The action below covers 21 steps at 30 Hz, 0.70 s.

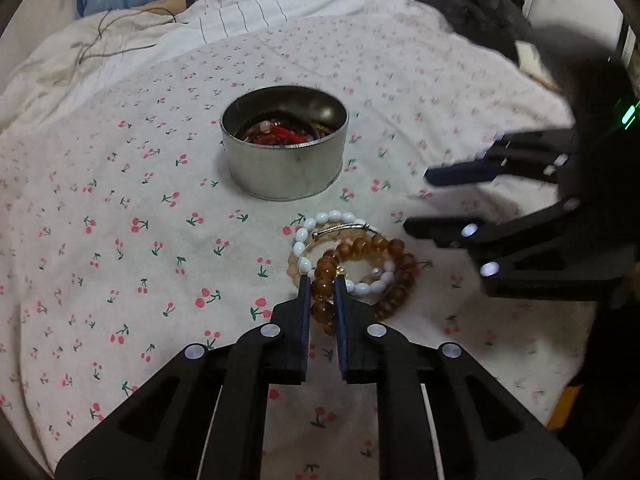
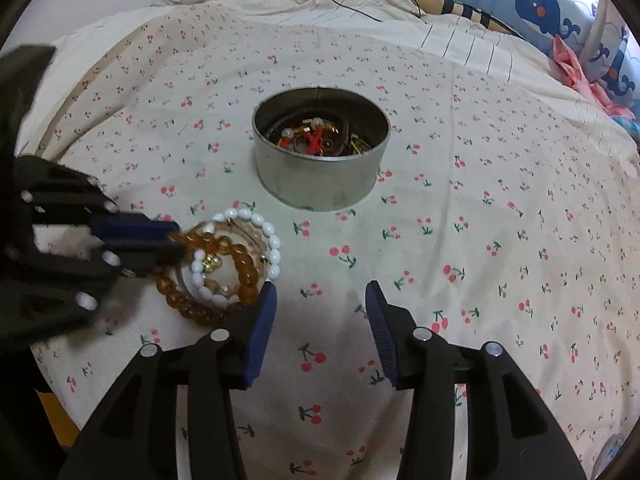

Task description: Organize jewelry

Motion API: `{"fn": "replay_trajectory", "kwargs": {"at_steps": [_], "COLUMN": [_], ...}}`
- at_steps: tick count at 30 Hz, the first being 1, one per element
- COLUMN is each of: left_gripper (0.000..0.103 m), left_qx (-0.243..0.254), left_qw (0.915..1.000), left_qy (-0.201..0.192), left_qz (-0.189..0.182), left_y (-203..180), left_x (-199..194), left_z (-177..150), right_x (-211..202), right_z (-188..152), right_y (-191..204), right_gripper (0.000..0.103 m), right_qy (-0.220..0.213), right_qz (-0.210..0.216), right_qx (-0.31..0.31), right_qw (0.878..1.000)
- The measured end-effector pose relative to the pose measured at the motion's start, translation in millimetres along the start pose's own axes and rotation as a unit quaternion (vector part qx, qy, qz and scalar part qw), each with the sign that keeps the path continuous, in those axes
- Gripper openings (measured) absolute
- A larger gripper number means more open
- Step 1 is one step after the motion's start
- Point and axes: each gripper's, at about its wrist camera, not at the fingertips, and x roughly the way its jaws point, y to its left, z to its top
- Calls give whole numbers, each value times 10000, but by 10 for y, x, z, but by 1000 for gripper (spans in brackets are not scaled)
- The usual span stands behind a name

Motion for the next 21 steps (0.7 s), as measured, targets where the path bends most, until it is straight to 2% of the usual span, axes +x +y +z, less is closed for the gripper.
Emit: {"fn": "replay_trajectory", "kwargs": {"at_steps": [3, 7, 10, 12, 16, 18, 19, 21], "left_gripper": [10, 10, 10, 11, 13, 22, 25, 37], "left_qx": [-221, -540, -898, -1089, -962, -854, -841, -814], "left_qw": [9996, 9983, 9940, 9903, 9899, 9908, 9906, 9897], "left_qy": [-55, -190, 94, 311, 448, 451, 449, 441], "left_qz": [-138, 133, 616, 809, 941, 947, 982, 1090], "left_y": [158, 408, 709, 820, 800, 747, 733, 739], "left_x": [-86, -201, -140, -36, 25, 25, 30, 29], "left_z": [-15, -18, -81, -124, -166, -163, -160, -161], "right_x": [-8, -44, -92, -118, -59, 18, 67, 139], "right_z": [-14, -4, 5, 25, 70, 79, 78, 64], "right_y": [4, 7, 53, 147, 268, 296, 296, 311], "right_gripper": [46, 46, 46, 45, 39, 27, 25, 17], "right_qy": [-1, -99, -307, -448, -471, -353, -286, -192], "right_qz": [-13, 46, 254, 366, 411, 418, 441, 434], "right_qx": [-12, 18, 3, -119, -226, -206, -186, -195], "right_qw": [10000, 9999, 9992, 9983, 9978, 9983, 9984, 9987]}}
